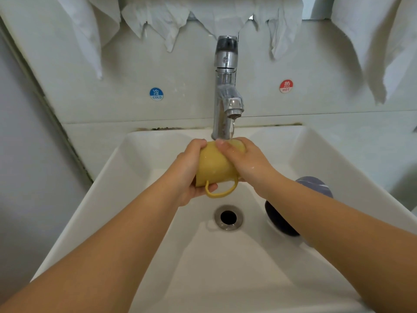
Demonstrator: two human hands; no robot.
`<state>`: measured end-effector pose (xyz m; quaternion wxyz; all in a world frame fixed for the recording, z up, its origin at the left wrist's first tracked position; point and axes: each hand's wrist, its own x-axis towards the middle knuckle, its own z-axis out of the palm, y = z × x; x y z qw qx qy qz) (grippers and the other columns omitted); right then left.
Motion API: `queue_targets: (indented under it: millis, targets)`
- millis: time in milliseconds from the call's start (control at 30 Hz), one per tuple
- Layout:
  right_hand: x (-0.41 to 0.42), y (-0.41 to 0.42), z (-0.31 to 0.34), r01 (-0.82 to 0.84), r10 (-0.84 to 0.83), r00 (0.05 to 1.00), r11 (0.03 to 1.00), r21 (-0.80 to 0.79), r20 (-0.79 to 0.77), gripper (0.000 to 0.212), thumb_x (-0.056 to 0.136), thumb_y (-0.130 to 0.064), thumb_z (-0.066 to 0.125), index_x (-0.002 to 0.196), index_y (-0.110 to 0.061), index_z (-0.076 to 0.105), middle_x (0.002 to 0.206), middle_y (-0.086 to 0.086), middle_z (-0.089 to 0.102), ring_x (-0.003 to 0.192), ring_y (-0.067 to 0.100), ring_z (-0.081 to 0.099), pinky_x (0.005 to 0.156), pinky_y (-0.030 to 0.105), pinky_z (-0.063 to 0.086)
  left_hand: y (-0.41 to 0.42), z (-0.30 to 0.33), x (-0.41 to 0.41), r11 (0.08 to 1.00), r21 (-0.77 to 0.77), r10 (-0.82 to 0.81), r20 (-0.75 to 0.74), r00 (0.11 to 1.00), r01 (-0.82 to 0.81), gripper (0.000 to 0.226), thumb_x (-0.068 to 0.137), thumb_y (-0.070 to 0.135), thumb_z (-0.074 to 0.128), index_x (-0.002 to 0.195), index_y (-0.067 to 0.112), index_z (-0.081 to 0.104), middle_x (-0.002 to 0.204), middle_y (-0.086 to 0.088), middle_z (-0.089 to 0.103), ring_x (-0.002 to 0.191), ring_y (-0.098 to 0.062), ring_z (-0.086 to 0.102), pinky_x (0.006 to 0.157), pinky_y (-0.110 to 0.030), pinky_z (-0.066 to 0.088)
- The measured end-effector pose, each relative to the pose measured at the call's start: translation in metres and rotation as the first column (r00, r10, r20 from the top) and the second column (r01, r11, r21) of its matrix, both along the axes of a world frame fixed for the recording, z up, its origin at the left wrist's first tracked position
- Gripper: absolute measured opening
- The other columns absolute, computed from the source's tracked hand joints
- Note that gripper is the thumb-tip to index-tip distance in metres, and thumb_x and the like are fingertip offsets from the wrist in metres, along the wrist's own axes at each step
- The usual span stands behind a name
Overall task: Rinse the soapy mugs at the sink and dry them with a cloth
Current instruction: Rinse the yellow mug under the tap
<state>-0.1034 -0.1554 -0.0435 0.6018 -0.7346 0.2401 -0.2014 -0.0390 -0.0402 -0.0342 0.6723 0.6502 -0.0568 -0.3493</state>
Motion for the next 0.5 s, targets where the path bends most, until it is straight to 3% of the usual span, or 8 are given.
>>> queue_targets:
  millis: [100, 167, 267, 367, 433, 500]
  targets:
    - [-0.001, -0.005, 0.006, 0.106, -0.101, 0.991, 0.993, 0.049, -0.092, 0.027, 0.102, -0.044, 0.030, 0.110, -0.024, 0.047, 0.103, 0.000, 0.052, 0.093, 0.020, 0.054, 0.075, 0.037, 0.051, -0.004, 0.000, -0.005, 1.000, 0.011, -0.014, 0.032, 0.999, 0.014, 0.038, 0.092, 0.047, 0.055, 0.115, 0.016, 0.054, 0.098, -0.012, 0.058, 0.079, -0.026, 0.062, 0.060, -0.035, 0.057]
    - [-0.001, -0.005, 0.007, 0.098, -0.092, 0.992, 0.993, 0.063, -0.090, 0.029, 0.104, -0.041, 0.024, 0.111, -0.024, 0.046, 0.106, 0.002, 0.050, 0.098, 0.022, 0.053, 0.081, 0.039, 0.051, -0.004, 0.000, -0.004, 1.000, 0.014, 0.001, 0.007, 1.000, -0.001, 0.031, 0.092, 0.046, 0.055, 0.103, 0.017, 0.056, 0.091, -0.012, 0.058, 0.076, -0.026, 0.061, 0.062, -0.036, 0.057]
    - [0.000, 0.001, 0.000, -0.035, 0.035, 0.999, 0.999, 0.011, 0.000, 0.026, 0.099, -0.042, 0.042, 0.117, -0.024, 0.049, 0.109, -0.001, 0.056, 0.095, 0.013, 0.056, 0.084, 0.035, 0.052, 0.001, 0.002, 0.002, 0.999, -0.009, 0.047, -0.073, 0.996, -0.048, 0.031, 0.091, 0.048, 0.055, 0.098, 0.019, 0.057, 0.091, -0.012, 0.062, 0.074, -0.027, 0.063, 0.057, -0.034, 0.054]
    - [0.000, 0.005, -0.004, -0.077, 0.076, 0.996, 0.997, 0.027, 0.056, 0.041, 0.087, -0.041, 0.065, 0.120, -0.024, 0.049, 0.106, -0.007, 0.058, 0.094, 0.010, 0.059, 0.081, 0.030, 0.052, 0.002, 0.000, 0.003, 0.999, -0.019, 0.046, -0.078, 0.996, -0.048, 0.033, 0.092, 0.049, 0.052, 0.100, 0.018, 0.059, 0.091, -0.012, 0.065, 0.074, -0.027, 0.065, 0.057, -0.033, 0.054]
    - [0.001, 0.002, -0.002, -0.004, 0.003, 0.999, 1.000, 0.010, 0.045, 0.033, 0.089, -0.045, 0.061, 0.114, -0.025, 0.051, 0.101, -0.006, 0.057, 0.095, 0.015, 0.059, 0.087, 0.038, 0.053, -0.001, -0.002, 0.000, 0.999, -0.012, 0.033, -0.029, 0.999, -0.033, 0.036, 0.092, 0.048, 0.052, 0.109, 0.017, 0.058, 0.097, -0.013, 0.063, 0.076, -0.027, 0.063, 0.057, -0.034, 0.055]
    - [0.001, -0.002, 0.002, 0.072, -0.072, 0.997, 0.997, 0.001, -0.007, 0.025, 0.098, -0.047, 0.043, 0.108, -0.025, 0.049, 0.093, -0.005, 0.054, 0.094, 0.019, 0.056, 0.093, 0.043, 0.050, -0.006, -0.002, -0.003, 0.999, 0.001, 0.033, 0.012, 0.999, -0.033, 0.044, 0.091, 0.049, 0.054, 0.121, 0.017, 0.053, 0.107, -0.014, 0.059, 0.081, -0.028, 0.062, 0.057, -0.034, 0.056]
